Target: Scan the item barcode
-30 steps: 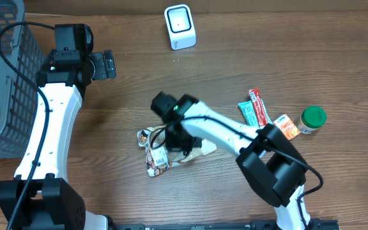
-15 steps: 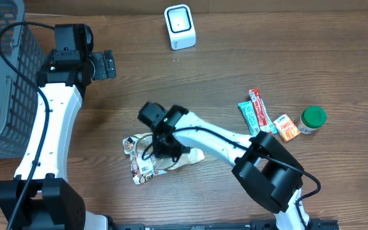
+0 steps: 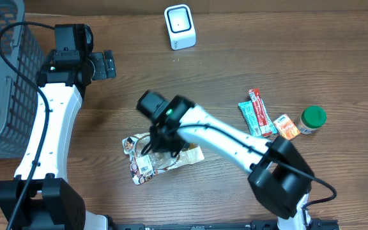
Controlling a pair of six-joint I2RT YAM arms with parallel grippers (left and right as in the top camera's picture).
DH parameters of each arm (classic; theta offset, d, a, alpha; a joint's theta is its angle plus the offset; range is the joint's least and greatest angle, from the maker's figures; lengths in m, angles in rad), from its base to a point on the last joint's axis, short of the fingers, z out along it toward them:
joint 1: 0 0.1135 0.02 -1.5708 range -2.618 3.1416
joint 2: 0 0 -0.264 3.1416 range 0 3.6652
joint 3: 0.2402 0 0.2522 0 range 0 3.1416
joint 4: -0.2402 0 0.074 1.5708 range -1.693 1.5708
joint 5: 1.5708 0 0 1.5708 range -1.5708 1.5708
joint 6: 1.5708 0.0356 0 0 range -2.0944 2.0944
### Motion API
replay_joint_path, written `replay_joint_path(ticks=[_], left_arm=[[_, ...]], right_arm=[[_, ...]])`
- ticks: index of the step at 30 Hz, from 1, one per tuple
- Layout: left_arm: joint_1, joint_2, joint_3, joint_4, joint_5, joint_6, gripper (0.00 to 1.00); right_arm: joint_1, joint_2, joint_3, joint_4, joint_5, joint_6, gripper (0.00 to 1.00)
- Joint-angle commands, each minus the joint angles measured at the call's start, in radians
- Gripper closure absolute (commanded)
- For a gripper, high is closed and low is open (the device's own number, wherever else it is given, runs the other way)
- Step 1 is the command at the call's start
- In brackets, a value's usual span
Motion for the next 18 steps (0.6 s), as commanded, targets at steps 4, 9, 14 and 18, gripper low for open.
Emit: replay_joint_path(ticks=[4,9,14,18], left_arm=[[0.002,-0.001,0.002,0.001,-0.011,-0.007,0.00],[0.002,-0.001,0.002,0.001,-0.011,-0.006,0.00],[0.002,-0.001,0.002,0.001,-0.011,-0.007,0.00],[0.002,-0.001,0.002,0.001,-0.011,-0.007,0.00]], right_arm=[[0.140,-0.012,-0.076,0.029,0.005,-0.003,0.96],[0.212,-0.012,-0.121,0.093,0.053,-0.002,0.96],[0.242,-0.012,-0.151,0.188,0.087,-0.002,0.96],[0.241,-0.011,-0.153,0.195,0.086,-0.002,0.96]])
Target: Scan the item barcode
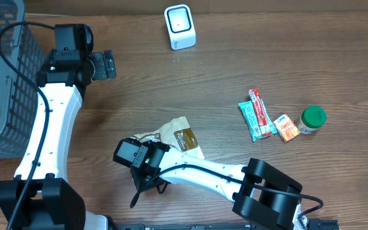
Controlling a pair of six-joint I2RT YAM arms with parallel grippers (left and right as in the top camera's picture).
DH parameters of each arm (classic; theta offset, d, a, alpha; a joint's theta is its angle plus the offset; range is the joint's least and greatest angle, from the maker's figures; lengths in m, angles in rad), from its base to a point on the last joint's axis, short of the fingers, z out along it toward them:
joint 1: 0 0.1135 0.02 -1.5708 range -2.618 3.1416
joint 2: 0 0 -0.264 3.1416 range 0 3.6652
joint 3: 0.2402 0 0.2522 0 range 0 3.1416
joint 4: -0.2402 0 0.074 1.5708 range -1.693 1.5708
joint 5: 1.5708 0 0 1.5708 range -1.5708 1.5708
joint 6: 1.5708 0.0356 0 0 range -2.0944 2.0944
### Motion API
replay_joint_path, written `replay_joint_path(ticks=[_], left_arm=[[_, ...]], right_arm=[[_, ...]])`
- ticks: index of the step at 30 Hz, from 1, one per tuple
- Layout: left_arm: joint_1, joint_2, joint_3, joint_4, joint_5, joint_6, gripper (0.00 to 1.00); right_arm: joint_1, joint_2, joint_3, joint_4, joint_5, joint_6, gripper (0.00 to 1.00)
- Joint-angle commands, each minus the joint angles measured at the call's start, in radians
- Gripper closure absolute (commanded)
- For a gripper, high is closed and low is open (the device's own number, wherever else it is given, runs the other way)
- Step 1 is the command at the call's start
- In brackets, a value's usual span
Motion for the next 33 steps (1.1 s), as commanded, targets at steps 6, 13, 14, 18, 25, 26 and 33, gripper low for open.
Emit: replay_joint_path(ticks=[6,13,14,18,25,26,33], left_arm=[[0.002,-0.001,0.002,0.002,-0.011,-0.006,0.00],[0.002,-0.001,0.002,0.002,-0.011,-0.006,0.00],[0.002,-0.001,0.002,0.002,-0.011,-0.006,0.00],[0.002,-0.001,0.002,0.002,-0.011,-0.006,0.01],[0.002,-0.001,0.002,0.002,-0.011,-0.006,0.00],[0.002,-0.001,0.002,0.002,-0.011,-0.006,0.00],[0.002,-0.001,0.002,0.002,-0.011,-0.006,0.01]], right_arm=[[-0.002,-0.011,-0.043,0.041,0.019,0.001,0.96],[-0.015,-0.008,-0.048,0.066,0.023,0.001,0.96],[-0.018,-0.008,-0.048,0.072,0.025,0.001,0.96],[-0.039,-0.008,-0.048,0.105,0.045,0.001,0.96],[-0.053,-0.007,-0.048,0.162,0.143,0.002,0.96],[-0.054,-0.007,-0.048,0.167,0.143,0.002,0.96],[-0.056,-0.007,-0.048,0.202,0.177,0.001,0.96]])
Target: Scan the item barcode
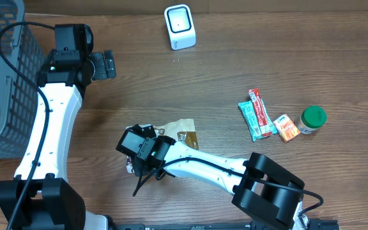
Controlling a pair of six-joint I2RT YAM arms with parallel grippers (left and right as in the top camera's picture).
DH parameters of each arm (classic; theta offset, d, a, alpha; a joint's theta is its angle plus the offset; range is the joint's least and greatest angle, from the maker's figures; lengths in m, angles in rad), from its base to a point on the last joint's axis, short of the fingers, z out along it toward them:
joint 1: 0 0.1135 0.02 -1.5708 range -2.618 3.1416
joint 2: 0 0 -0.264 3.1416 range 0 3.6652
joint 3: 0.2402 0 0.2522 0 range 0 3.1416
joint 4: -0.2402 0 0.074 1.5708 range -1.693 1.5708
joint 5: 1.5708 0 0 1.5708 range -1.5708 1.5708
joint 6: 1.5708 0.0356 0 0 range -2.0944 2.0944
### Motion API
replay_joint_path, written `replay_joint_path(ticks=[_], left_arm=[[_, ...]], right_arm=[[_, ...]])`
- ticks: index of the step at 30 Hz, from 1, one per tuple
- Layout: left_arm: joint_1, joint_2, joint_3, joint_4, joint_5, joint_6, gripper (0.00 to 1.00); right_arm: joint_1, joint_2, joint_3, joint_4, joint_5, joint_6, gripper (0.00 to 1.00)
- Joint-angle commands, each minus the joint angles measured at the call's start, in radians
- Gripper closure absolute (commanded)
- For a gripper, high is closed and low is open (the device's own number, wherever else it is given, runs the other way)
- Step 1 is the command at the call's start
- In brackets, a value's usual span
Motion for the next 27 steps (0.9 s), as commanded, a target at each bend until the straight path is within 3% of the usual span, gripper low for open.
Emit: replay_joint_path(ticks=[1,10,19,27], left_arm=[[0.002,-0.001,0.002,0.002,-0.011,-0.006,0.00],[0.002,-0.001,0.002,0.002,-0.011,-0.006,0.00],[0.002,-0.001,0.002,0.002,-0.011,-0.006,0.00],[0.002,-0.001,0.002,0.002,-0.011,-0.006,0.00]], right_arm=[[-0.004,-0.007,-0.005,0.007,0.065,0.000,0.96],[-0.004,-0.007,-0.005,0.032,0.095,0.001,0.96],[-0.002,-0.007,-0.005,-0.034,-0.095,0.001,0.96],[-0.002,-0.004,-0.058,0.014,-0.012,0.005,0.96]])
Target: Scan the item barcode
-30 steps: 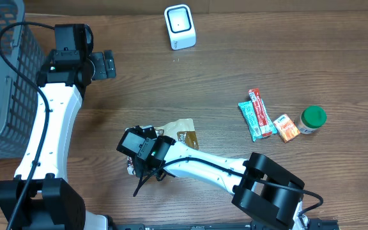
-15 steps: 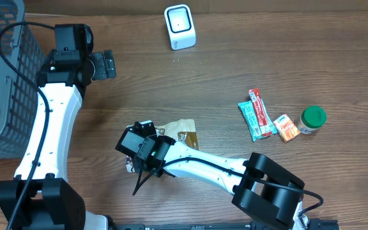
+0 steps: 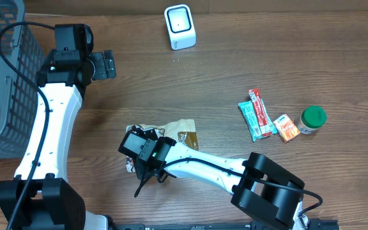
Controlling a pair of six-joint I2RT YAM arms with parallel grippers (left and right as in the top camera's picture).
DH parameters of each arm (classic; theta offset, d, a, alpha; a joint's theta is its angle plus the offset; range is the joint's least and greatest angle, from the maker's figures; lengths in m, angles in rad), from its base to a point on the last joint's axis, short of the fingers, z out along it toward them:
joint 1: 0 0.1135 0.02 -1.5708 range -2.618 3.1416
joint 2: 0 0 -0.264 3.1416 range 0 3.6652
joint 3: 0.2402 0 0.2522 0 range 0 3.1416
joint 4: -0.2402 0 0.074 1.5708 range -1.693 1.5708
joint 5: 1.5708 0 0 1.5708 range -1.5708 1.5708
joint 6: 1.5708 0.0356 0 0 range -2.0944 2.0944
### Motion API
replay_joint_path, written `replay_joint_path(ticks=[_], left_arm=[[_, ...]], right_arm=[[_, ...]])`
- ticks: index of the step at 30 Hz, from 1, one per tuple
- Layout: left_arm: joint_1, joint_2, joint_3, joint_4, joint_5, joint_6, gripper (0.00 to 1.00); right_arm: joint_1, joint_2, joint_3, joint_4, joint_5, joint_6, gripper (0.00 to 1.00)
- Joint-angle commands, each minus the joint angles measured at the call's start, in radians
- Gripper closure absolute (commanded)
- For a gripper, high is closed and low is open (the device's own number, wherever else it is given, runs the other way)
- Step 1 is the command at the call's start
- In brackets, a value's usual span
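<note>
The item is a crumpled snack pouch (image 3: 183,131) with a brown label, near the table's front centre. My right gripper (image 3: 144,142) is on the pouch's left end. Its wrist covers the fingers, and the pouch edge runs under it, so it looks shut on the pouch. A bit of white pouch shows below the wrist. The white barcode scanner (image 3: 179,26) stands at the far edge, well away from the pouch. My left gripper (image 3: 109,64) rests at the far left with its fingers apart and nothing between them.
A grey mesh basket fills the left edge. At the right lie two snack bars (image 3: 255,114), a small orange packet (image 3: 287,126) and a green-lidded jar (image 3: 312,119). A black cable trails from the right wrist toward the front edge.
My right wrist has shifted slightly away from the front edge with the pouch's left end. The pouch looks about the same. The left arm has not moved.
The pouch first lay flat with a barcode label showing at its left end and my right gripper over it. Then the gripper was lower left and the pouch showed its brown label face. Since then the wrist has stayed at the pouch's left end, which is bunched narrower.
</note>
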Motion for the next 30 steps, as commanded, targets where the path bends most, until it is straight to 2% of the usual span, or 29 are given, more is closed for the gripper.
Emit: replay_joint_path(ticks=[1,7,12,15,17,18,24,30], left_arm=[[0.002,-0.001,0.002,0.002,-0.011,-0.006,0.00],[0.002,-0.001,0.002,0.002,-0.011,-0.006,0.00],[0.002,-0.001,0.002,0.002,-0.011,-0.006,0.00],[0.002,-0.001,0.002,0.002,-0.011,-0.006,0.00],[0.002,-0.001,0.002,0.002,-0.011,-0.006,0.00],[0.002,-0.001,0.002,0.002,-0.011,-0.006,0.00],[0.002,-0.001,0.002,0.002,-0.011,-0.006,0.00],[0.002,-0.001,0.002,0.002,-0.011,-0.006,0.00]], right_arm=[[-0.004,-0.004,-0.041,0.031,0.039,0.004,0.96],[-0.032,-0.005,-0.046,0.060,0.152,0.003,0.96],[-0.087,-0.015,-0.009,0.056,0.083,-0.013,0.96],[-0.128,-0.048,0.034,0.049,0.009,-0.051,0.85],[-0.158,-0.079,0.059,0.031,-0.027,-0.061,0.57],[-0.170,-0.091,0.065,0.016,-0.029,-0.061,0.49],[-0.248,-0.154,0.068,-0.119,-0.028,-0.061,0.44],[-0.312,-0.154,0.062,-0.208,0.025,-0.060,0.30]])
